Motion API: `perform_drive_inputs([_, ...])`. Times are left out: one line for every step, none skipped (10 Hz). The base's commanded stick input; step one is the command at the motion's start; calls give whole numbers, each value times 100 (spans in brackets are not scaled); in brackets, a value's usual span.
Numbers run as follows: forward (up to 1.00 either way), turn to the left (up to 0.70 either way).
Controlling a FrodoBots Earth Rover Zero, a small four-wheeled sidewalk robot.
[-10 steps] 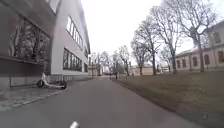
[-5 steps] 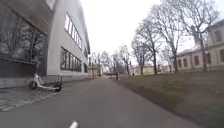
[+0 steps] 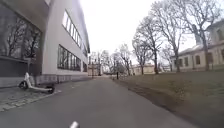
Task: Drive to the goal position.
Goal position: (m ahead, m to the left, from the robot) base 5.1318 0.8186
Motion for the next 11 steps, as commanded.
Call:
perform_drive_inputs([100,0])
perform_drive_inputs([100,0])
perform_drive_inputs([100,0])
perform_drive_inputs([100,0])
perform_drive_inputs([100,0])
perform_drive_inputs([100,0])
perform_drive_inputs([100,0])
perform_drive_inputs([100,0])
perform_drive_inputs([100,0])
perform_drive_inputs([100,0])
perform_drive_inputs([100,0])
